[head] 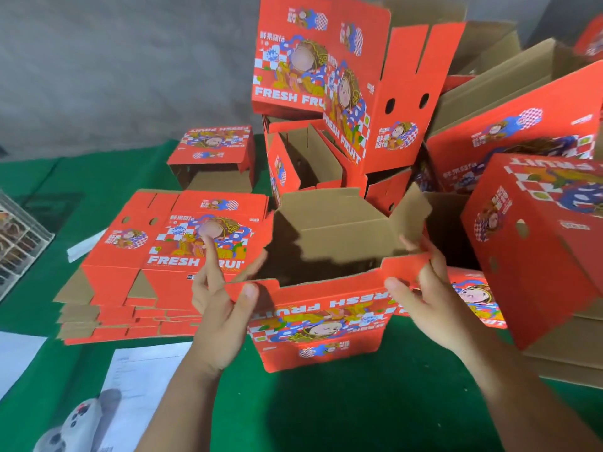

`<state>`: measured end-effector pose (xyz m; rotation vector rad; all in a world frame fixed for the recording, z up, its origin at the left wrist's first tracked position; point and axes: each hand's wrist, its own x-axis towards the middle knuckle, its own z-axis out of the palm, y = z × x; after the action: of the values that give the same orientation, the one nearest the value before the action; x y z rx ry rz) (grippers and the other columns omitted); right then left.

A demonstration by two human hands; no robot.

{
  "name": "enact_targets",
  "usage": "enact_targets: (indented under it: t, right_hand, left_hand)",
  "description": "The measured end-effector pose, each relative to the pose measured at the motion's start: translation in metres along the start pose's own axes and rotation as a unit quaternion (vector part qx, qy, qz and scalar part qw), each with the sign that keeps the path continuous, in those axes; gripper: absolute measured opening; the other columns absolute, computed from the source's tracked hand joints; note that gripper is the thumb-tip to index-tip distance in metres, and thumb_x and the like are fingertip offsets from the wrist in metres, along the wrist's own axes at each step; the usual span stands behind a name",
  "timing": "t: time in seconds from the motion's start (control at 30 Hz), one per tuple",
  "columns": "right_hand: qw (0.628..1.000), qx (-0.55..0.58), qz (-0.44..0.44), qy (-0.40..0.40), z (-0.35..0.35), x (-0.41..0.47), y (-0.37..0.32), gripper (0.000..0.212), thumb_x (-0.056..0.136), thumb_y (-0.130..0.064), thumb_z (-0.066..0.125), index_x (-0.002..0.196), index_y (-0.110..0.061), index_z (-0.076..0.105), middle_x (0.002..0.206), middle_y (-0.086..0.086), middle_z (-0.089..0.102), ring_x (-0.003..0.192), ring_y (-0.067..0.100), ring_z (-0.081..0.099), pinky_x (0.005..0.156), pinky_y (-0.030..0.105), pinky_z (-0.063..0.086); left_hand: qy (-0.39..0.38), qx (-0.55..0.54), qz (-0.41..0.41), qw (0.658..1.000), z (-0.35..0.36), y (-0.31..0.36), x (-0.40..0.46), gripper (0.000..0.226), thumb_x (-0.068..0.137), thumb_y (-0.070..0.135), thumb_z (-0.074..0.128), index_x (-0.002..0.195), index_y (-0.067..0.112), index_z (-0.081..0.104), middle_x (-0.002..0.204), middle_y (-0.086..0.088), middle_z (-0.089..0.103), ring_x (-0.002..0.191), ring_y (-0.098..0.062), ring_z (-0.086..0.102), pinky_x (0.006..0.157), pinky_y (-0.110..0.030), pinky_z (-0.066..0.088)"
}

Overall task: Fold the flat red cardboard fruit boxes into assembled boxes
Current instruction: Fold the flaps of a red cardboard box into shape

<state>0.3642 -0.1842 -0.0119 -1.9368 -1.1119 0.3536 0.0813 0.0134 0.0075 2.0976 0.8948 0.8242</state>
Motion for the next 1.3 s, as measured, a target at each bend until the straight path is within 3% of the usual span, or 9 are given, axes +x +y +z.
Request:
enact_targets:
  t: [0.1,0.23,0.33,0.43,0.6,0.77,0.93,1.17,1.3]
  right_hand:
    - [0.997,0.041,0.05,0.052,0.013,-0.001,-0.001,0.058,0.094,-0.071,0.033,0.133,-0.035,0.055,0.141,-0.007,0.044,0.132,0.001,0.046,0.105,0.026,0.034]
    - [0.992,0.019,0.076,0.096,0.026,0.004,-0.013,0.047,0.098,-0.066,0.035,0.115,-0.028,0.057,0.105,-0.006,0.052,0.104,0.019,0.055,0.081,0.036,0.04]
    - [0.988,-0.007,0.091,0.127,0.034,0.007,-0.015,0.035,0.102,-0.05,0.051,0.132,-0.031,0.051,0.115,-0.009,0.053,0.109,0.019,0.058,0.077,0.035,0.043]
    - [0.984,0.057,0.097,0.137,0.033,0.006,-0.018,0.085,0.1,-0.032,0.063,0.157,-0.054,0.003,0.151,0.003,0.048,0.126,0.025,0.058,0.094,0.047,0.053]
    - [0.994,-0.028,-0.043,0.099,0.03,0.007,-0.024,0.104,0.098,-0.006,0.06,0.162,-0.047,-0.012,0.168,-0.008,0.03,0.152,0.014,0.036,0.114,0.029,0.036]
    - [0.984,-0.106,-0.063,0.13,0.038,0.004,-0.022,0.071,0.101,-0.004,0.054,0.164,-0.021,0.027,0.167,-0.003,0.033,0.152,0.014,0.034,0.121,0.028,0.031]
    - [0.987,-0.101,-0.036,0.118,0.049,0.005,-0.02,0.066,0.104,-0.004,0.044,0.165,-0.019,0.024,0.17,-0.01,0.021,0.157,0.012,0.023,0.125,0.035,0.027]
    - [0.988,-0.104,-0.024,0.114,0.054,0.005,-0.019,0.072,0.101,-0.005,0.052,0.165,-0.016,0.021,0.171,-0.004,0.02,0.155,0.006,0.018,0.123,0.019,0.014]
    - [0.988,-0.1,-0.023,0.117,0.056,0.008,-0.017,0.071,0.101,-0.004,0.052,0.164,-0.014,0.022,0.171,-0.001,0.021,0.154,0.007,0.017,0.124,0.021,0.014]
  left_hand:
    - [0.016,0.024,-0.057,0.998,0.009,0.0,0.0,0.096,0.083,0.095,0.015,0.163,0.041,0.027,0.171,0.019,-0.019,0.15,0.002,-0.009,0.124,-0.041,-0.004]
    - [0.07,-0.003,-0.14,0.988,0.02,-0.002,0.006,0.094,0.091,0.073,0.031,0.165,0.017,0.015,0.162,-0.012,0.032,0.15,-0.029,0.023,0.124,-0.044,0.013]
    - [0.113,0.03,-0.133,0.984,0.028,0.001,0.008,0.094,0.091,0.055,0.047,0.165,0.008,0.012,0.152,-0.021,0.038,0.137,-0.032,0.031,0.116,-0.045,0.018]
    - [0.154,0.074,-0.101,0.98,0.032,-0.001,0.011,0.095,0.091,0.042,0.066,0.164,0.01,0.015,0.143,-0.027,0.043,0.127,-0.04,0.037,0.11,-0.051,0.025]
    - [0.198,0.073,0.051,0.976,0.034,-0.001,0.01,0.074,0.086,0.017,0.066,0.153,0.017,0.033,0.12,0.031,0.057,0.104,-0.023,0.054,0.086,-0.033,0.031]
    - [0.116,0.119,0.107,0.98,0.029,-0.013,0.017,0.056,0.087,0.023,0.049,0.142,0.033,0.052,0.097,0.017,0.042,0.093,-0.019,0.044,0.077,-0.038,0.032]
    - [-0.021,-0.027,0.073,0.997,0.029,-0.01,0.027,0.043,0.09,0.002,0.048,0.13,0.017,0.042,0.158,0.012,0.03,0.124,-0.05,0.053,0.103,-0.058,0.048]
    - [-0.069,0.125,0.107,0.984,0.009,0.009,0.063,0.065,0.091,0.07,0.043,0.152,0.047,0.039,0.129,0.015,0.036,0.127,-0.007,0.031,0.107,-0.029,0.02]
    - [-0.137,0.029,0.09,0.986,0.011,0.016,0.085,0.051,0.093,0.051,0.053,0.137,0.027,0.044,0.15,0.003,0.028,0.149,-0.011,0.022,0.121,-0.036,0.023]
